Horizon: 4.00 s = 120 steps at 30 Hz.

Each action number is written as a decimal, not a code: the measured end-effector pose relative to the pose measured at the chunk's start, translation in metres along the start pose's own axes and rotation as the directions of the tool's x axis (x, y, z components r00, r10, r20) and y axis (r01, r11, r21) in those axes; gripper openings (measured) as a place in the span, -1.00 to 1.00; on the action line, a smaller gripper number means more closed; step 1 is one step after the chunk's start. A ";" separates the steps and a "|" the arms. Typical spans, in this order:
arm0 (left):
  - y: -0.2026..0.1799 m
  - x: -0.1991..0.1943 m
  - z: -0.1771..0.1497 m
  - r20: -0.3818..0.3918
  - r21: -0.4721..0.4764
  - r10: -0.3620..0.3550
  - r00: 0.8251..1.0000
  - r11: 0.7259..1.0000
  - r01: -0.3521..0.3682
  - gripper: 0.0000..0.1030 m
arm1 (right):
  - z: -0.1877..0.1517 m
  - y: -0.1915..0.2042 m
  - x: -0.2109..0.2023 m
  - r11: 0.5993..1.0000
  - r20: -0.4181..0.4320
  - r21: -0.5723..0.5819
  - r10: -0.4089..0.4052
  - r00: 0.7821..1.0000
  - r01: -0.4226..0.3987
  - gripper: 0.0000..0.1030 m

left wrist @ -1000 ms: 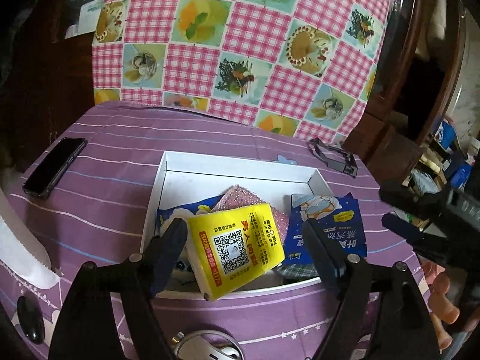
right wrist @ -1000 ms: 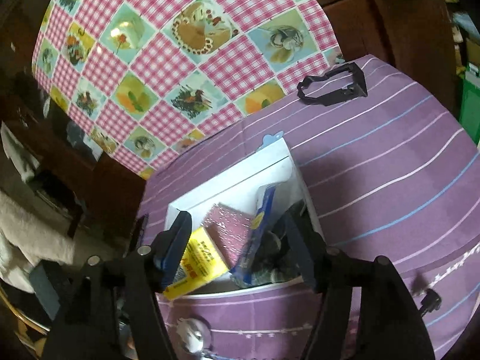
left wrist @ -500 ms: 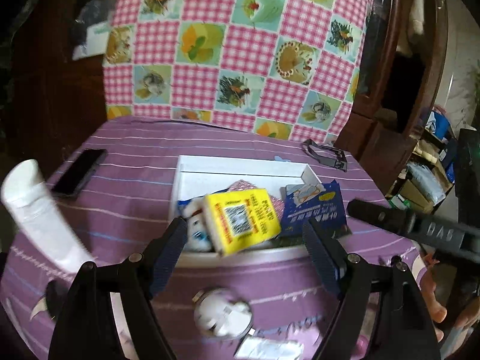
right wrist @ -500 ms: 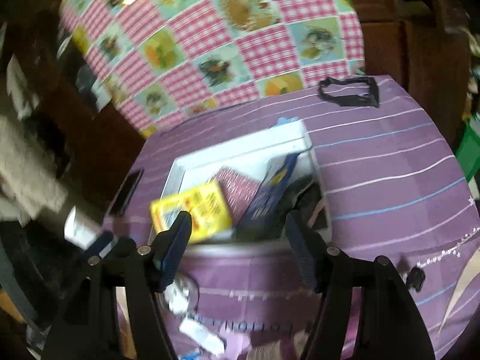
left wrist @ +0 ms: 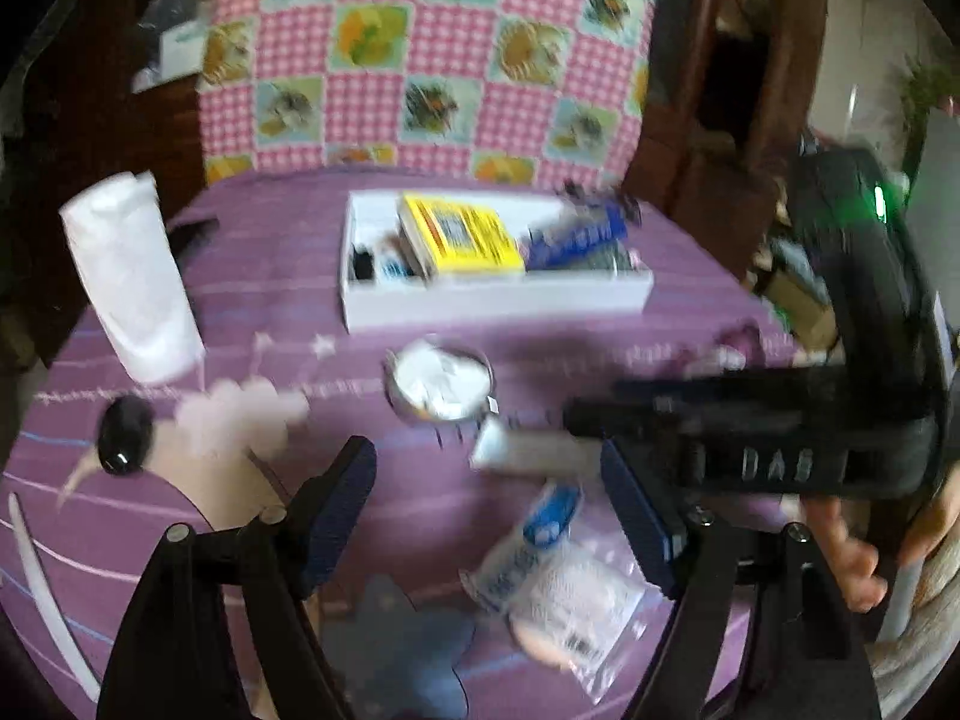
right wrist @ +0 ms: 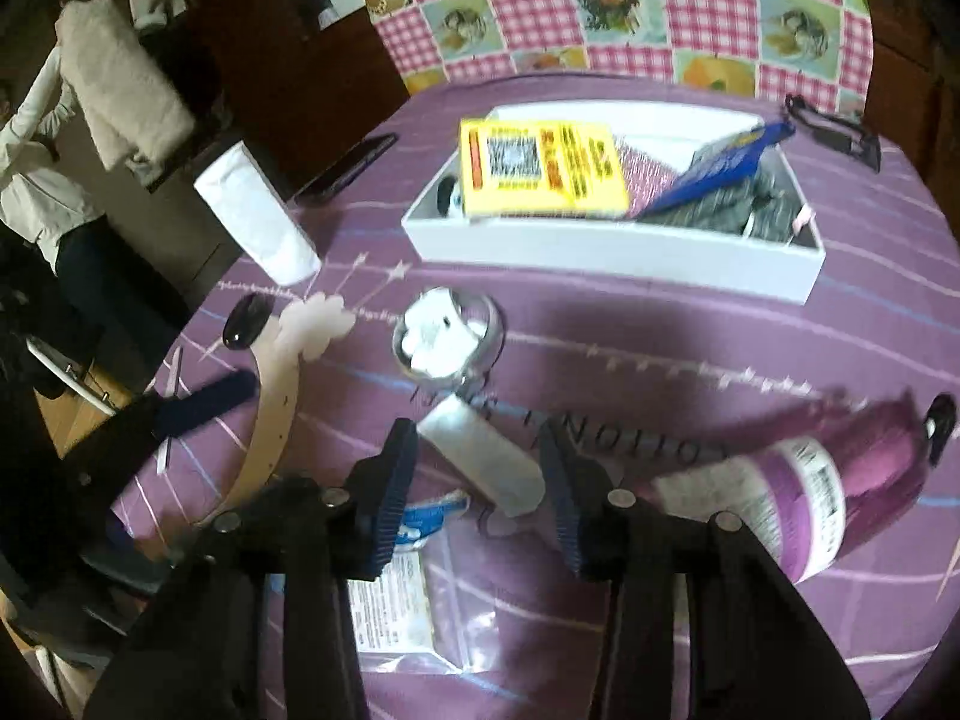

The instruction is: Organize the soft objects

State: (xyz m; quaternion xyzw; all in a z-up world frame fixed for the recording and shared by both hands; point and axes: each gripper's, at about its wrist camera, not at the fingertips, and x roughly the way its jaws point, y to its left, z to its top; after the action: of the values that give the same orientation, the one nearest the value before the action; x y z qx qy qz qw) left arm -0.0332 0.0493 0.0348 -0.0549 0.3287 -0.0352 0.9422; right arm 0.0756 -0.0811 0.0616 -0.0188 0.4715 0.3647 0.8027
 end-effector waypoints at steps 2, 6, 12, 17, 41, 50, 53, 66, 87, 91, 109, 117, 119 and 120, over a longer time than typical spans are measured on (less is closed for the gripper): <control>-0.004 0.012 -0.010 -0.054 0.014 -0.047 0.997 0.999 0.047 0.41 | 0.000 0.000 0.000 1.000 0.018 0.008 -0.017 1.000 0.017 -0.18; -0.011 0.031 -0.019 -0.132 0.042 -0.033 0.991 0.998 0.039 0.40 | 0.001 -0.012 -0.010 0.997 0.060 0.071 0.011 0.998 -0.015 -0.18; -0.021 0.050 -0.019 -0.148 0.119 0.061 0.987 0.992 -0.043 -0.68 | 0.002 -0.022 -0.020 0.992 0.095 0.119 0.038 0.995 -0.049 -0.18; -0.004 0.044 -0.020 -0.150 0.040 0.028 0.988 0.999 -0.022 -0.77 | 0.000 -0.014 -0.013 0.995 0.057 0.098 0.012 0.998 -0.018 -0.18; 0.077 0.014 -0.015 -0.099 -0.304 0.087 0.991 0.946 -0.114 -0.77 | -0.019 0.031 0.042 0.952 -0.024 -0.127 -0.284 0.959 0.279 -0.47; 0.067 0.011 -0.014 -0.070 -0.268 0.077 0.995 0.959 -0.093 -0.77 | -0.019 0.011 0.032 0.994 -0.043 -0.009 -0.110 0.993 0.110 -0.91; 0.062 0.009 -0.014 -0.050 -0.252 0.071 0.996 0.964 -0.082 -0.77 | -0.017 0.008 0.021 0.998 -0.005 0.028 -0.062 0.998 0.062 -0.91; 0.043 0.007 0.011 -0.030 -0.239 0.095 0.995 0.966 -0.099 -0.77 | -0.002 -0.006 -0.009 0.994 0.082 0.106 0.021 0.996 -0.029 -0.91; -0.005 0.094 0.128 -0.027 -0.134 0.074 0.997 0.988 -0.077 -0.77 | 0.085 -0.080 -0.009 0.950 0.132 0.306 -0.112 0.985 0.067 -0.91; -0.011 0.116 0.141 -0.016 -0.127 0.067 0.998 0.990 -0.068 -0.77 | 0.107 -0.103 0.007 0.930 0.143 0.365 -0.095 0.985 0.037 -0.91; -0.002 0.128 0.141 0.065 -0.182 0.054 0.996 0.983 -0.041 0.46 | 0.110 -0.099 0.001 0.908 0.338 0.402 -0.031 0.941 -0.114 0.32; 0.011 0.101 0.132 0.079 -0.199 0.050 0.996 0.979 -0.034 0.46 | 0.107 -0.089 -0.009 0.933 0.282 0.344 -0.207 0.937 0.103 0.33; 0.012 0.095 0.130 0.083 -0.202 0.051 0.995 0.979 -0.034 0.47 | 0.103 -0.086 -0.011 0.937 0.272 0.325 -0.223 0.936 0.129 0.33; 0.014 0.091 0.128 0.081 -0.204 0.051 0.995 0.978 -0.034 0.47 | 0.101 -0.084 -0.012 0.938 0.266 0.320 -0.226 0.937 0.135 0.33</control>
State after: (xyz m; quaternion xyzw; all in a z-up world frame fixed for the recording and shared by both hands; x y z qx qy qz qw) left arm 0.1181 0.0636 0.0765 -0.1450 0.2910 0.0211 0.9454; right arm 0.1977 -0.1116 0.1009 0.1138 0.3902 0.2124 0.8886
